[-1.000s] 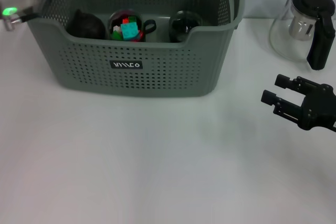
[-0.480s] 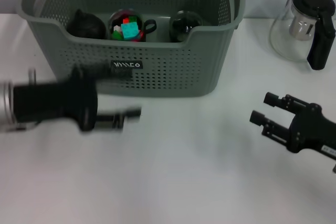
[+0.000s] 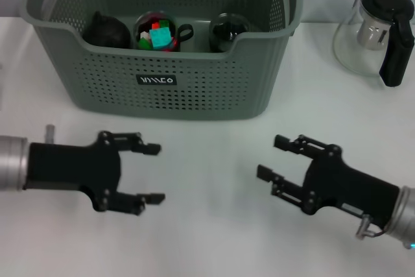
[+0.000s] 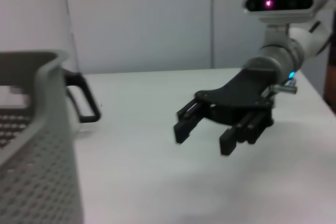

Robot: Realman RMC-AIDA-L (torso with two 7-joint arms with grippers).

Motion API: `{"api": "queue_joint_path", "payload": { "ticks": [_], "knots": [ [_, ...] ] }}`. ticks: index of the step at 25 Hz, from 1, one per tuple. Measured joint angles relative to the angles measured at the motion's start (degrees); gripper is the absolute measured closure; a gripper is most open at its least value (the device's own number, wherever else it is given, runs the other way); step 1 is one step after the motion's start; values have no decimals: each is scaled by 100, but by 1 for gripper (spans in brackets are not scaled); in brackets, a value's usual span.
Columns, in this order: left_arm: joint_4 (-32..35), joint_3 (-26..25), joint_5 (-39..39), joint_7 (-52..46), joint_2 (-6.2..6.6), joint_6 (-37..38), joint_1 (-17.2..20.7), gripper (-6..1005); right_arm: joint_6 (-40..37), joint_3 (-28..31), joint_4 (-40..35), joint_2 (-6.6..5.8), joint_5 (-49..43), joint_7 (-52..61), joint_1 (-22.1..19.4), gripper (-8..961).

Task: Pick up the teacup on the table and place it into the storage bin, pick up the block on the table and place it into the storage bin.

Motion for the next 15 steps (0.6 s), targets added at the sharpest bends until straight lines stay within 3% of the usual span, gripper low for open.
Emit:
{"api": "queue_joint_path", "payload": {
  "ticks": [5, 15],
  "knots": [
    [-117, 337, 53, 57, -180, -274, -49, 201, -47, -228, 78, -7, -160, 66, 80, 310],
    [-164, 348, 79, 2, -206, -316, -128, 202, -231, -710, -9, -76, -167, 99, -112, 310]
  ]
}}
